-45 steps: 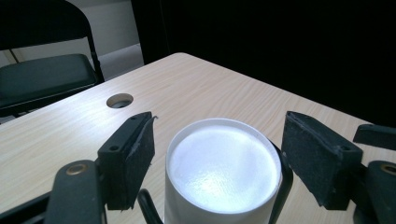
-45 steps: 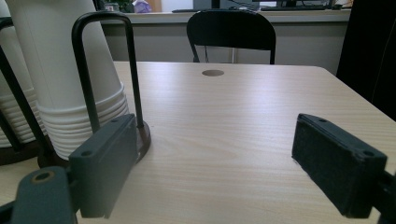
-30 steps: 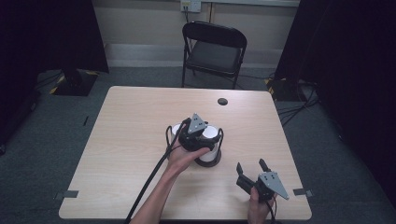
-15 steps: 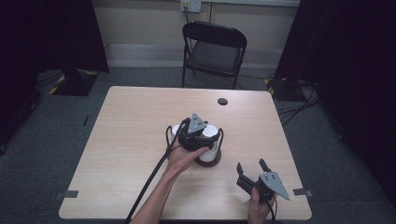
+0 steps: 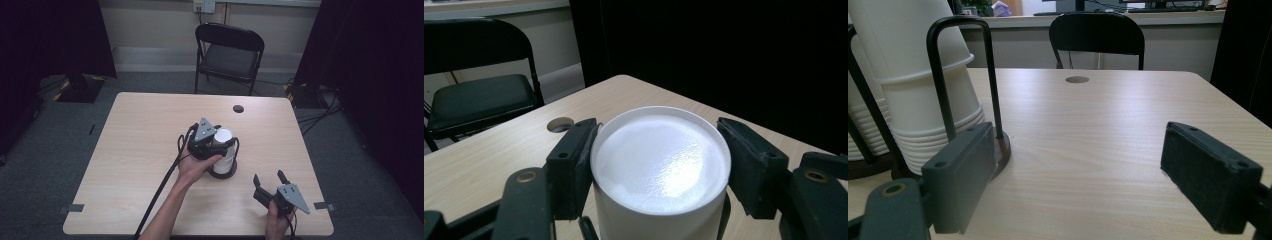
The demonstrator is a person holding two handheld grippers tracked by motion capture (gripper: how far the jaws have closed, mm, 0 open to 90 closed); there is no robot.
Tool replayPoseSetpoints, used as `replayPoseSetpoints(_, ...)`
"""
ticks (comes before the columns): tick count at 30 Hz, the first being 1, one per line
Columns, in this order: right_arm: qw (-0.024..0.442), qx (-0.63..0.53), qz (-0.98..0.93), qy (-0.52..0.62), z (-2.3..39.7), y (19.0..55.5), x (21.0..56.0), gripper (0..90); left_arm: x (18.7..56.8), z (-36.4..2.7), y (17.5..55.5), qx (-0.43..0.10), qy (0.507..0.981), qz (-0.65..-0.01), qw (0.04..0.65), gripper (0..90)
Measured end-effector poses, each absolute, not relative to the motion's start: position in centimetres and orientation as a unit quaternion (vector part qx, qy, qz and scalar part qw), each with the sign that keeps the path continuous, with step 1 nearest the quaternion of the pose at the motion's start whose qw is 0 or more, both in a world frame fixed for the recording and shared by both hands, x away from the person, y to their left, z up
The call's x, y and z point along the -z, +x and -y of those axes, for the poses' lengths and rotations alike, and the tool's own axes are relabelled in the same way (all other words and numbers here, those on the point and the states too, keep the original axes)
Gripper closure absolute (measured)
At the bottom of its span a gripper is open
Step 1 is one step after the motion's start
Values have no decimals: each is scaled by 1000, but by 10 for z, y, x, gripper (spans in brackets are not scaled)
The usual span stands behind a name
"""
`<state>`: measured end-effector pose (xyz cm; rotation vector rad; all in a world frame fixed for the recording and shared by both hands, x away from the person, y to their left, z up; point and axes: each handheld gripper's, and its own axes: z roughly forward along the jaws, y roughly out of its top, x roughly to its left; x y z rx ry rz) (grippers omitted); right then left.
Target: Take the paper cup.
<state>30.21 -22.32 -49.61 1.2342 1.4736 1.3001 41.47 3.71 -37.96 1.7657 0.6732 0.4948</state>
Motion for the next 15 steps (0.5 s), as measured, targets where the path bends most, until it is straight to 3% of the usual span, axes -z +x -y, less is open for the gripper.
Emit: replayPoseSetpoints(15,399,-514,-583,487,223,302,496,137,371,-43,412,-209,726,-288,589,350)
